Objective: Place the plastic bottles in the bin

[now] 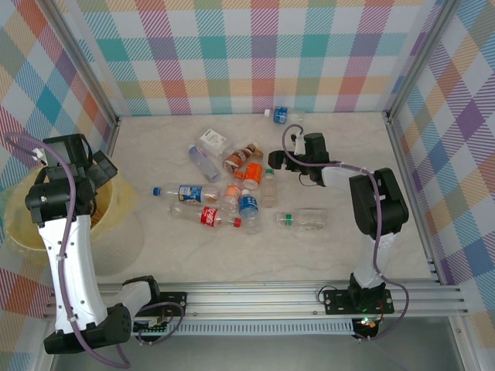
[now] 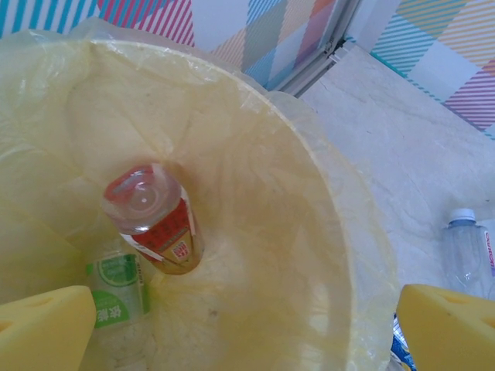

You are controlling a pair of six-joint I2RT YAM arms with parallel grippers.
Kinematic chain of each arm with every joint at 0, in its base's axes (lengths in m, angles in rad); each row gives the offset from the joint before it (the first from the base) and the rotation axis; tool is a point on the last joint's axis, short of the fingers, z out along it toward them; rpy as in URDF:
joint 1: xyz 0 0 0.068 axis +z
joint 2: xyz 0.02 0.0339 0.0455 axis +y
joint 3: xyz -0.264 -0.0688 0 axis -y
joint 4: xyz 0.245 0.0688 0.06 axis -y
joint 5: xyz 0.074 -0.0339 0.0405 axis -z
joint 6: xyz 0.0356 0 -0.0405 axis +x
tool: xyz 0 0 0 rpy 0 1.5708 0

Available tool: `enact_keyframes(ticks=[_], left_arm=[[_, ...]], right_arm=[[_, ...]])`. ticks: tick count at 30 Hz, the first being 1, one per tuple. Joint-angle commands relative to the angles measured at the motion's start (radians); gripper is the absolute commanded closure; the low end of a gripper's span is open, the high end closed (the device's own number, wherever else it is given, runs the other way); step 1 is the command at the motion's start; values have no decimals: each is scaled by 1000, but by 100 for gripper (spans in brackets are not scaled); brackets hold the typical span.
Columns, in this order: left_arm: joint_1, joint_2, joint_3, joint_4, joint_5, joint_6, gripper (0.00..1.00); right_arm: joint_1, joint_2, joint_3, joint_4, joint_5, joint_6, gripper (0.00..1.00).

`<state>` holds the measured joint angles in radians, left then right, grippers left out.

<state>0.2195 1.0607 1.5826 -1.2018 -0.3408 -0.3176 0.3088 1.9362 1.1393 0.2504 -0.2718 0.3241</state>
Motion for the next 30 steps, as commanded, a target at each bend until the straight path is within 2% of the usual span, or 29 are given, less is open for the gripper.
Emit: enact_keyframes(ticks=[1,8,14,19,22,25,30], left_arm=[[14,11,16,13,26,12,0],[14,11,44,5,62,-7,0],[-8,27,149,-20,212,-46,0],[-110,54,210,-20,227,-68,0],[-140,63,215,4,253,-81,0],[-152,67,207,22,263,-87,0],[-152,64,177,60,278,-93,0]], right_arm=[[6,44,34,28,-31,-24,0],[5,-57,18,33,-28,-14,0],[-2,-70,129,-55,-43,-80,0],[-9,20,341,-258,-2,-177,0],[-19,75,424,-296,-8,-188,0],[-30,127,493,-316,11,-190,0],[-49,244,695,-451,87,-247,0]])
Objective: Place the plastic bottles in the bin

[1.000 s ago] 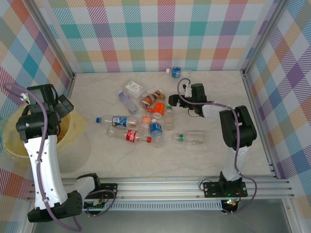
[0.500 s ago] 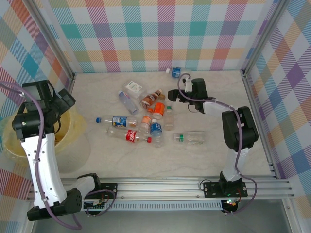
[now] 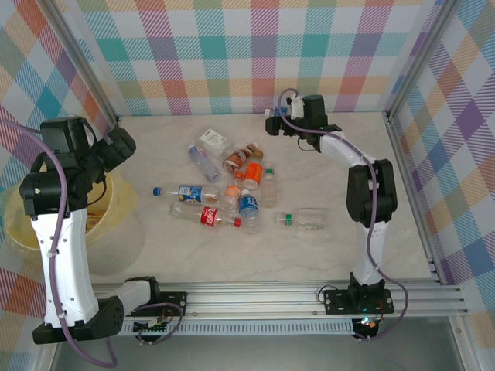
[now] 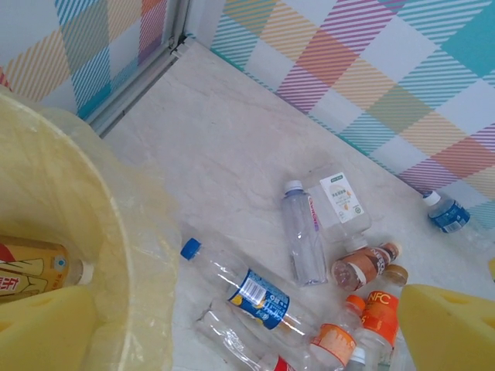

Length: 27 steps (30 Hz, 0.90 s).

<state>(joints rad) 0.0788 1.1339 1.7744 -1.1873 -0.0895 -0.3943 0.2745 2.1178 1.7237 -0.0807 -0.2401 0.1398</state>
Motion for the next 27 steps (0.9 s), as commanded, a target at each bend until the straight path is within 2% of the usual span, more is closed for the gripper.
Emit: enact_keyframes(ticks=[1,6,13,20,27], left_arm=[[-11,-13,-21,55,26,-17,0],[-11,-21,-40,80,15,-31,0],[-11,-40,-64,82,-35,-36,0],[-11,-30,-86,112,-40,-43,0],[-11,-18,-101,130,-39,-50,0]], right_arm=[[-16,86,151,-133,83,-72,0],[-22,261,427,-288,138,-153,0],[-53,502,834,-499,132,-336,0],[-73,583,894,-470,159,-475,0],[-101,642,961,-447,151,-540,0]])
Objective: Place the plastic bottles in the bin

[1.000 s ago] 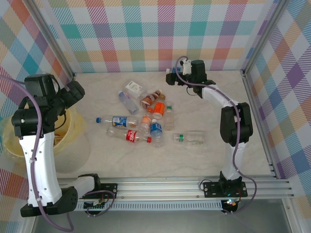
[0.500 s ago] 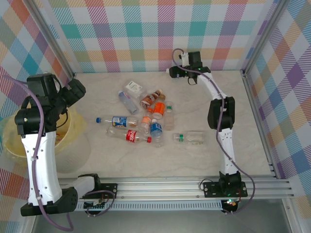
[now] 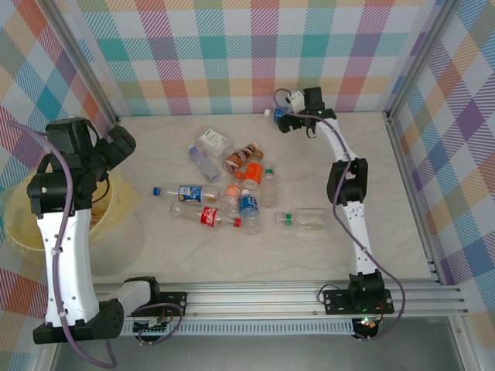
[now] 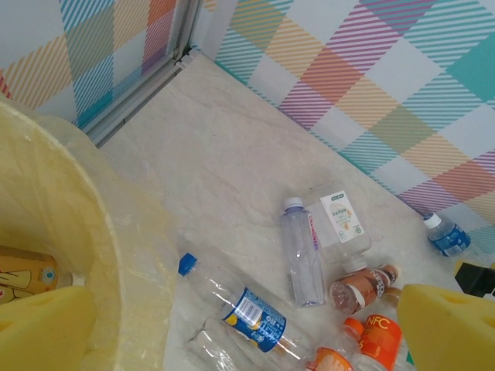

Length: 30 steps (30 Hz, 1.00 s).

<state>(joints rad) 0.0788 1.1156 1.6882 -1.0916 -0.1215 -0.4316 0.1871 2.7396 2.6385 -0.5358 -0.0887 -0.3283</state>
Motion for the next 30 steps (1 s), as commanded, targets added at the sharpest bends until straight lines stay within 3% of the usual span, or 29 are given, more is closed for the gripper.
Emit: enact_keyframes(ticks=[1,8,14,20,25,30], left_arm=[[-11,1,-15,36,-8,-15,0],[-12,-2,-30,46,0,-18,0],[-11,12,-38,48,-4,-17,0],[-11,34,-52,63,14,-9,0],[-11,20,-73,82,21,7,0],[-11,-10,-91,124,86,41,0]], right_arm=[[-15,24,49,16,-1,-85,0],[-17,85,52,100,18,-224,0],[-14,112,49,94,-80,-308,1],[-11,100,86,79,-129,-274,11],[8,103,80,91,-101,-279,18],[15,77,77,43,-43,-288,34]])
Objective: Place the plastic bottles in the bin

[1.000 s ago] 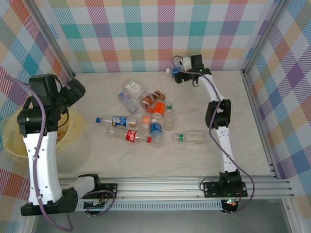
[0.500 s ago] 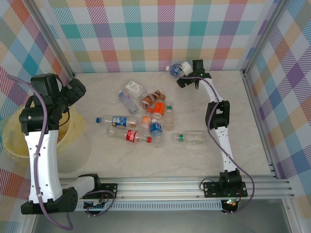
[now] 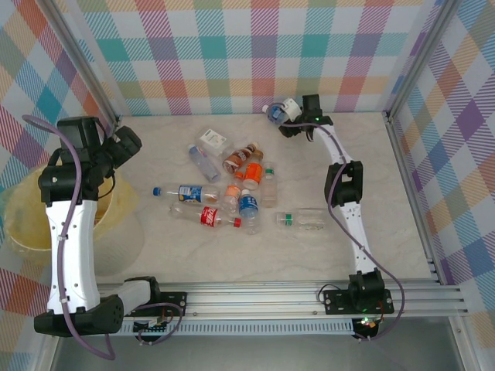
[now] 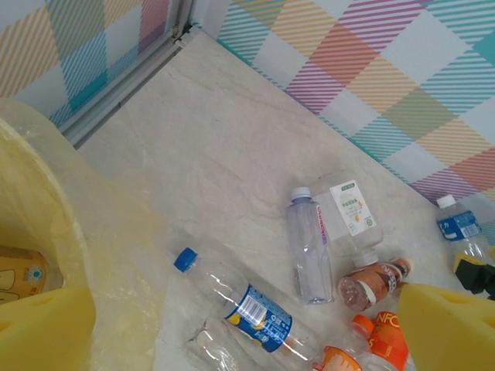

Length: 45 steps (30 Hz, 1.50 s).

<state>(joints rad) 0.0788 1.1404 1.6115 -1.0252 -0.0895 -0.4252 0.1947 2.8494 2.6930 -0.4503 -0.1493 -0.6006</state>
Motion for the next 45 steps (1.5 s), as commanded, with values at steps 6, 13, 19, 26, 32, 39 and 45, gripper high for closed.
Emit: enact_keyframes(ticks=[6,13,19,26,32,39,45], left_arm=[[-13,-42,-45,135,227,46,0],[-193,27,26,99,233,87,0],[-307,14,-27,170,268,51,0],[-439,5,-175,369,318,-69,0],[-586,91,-254,581,428,-127,0],[-707,240,-262,829,495,-179,0],[-718,356,-267,990,482,-320,0]], right_arm=[[3,-154,-52,-64,86,66,46],[2,-624,-681,251,71,256,51],[3,-988,-1138,459,70,449,53],[11,-1306,-1484,529,-15,678,53],[18,-1493,-1707,627,-150,917,54],[61,-1553,-1796,667,-303,1064,53],[100,-1575,-1883,782,-391,1169,53]])
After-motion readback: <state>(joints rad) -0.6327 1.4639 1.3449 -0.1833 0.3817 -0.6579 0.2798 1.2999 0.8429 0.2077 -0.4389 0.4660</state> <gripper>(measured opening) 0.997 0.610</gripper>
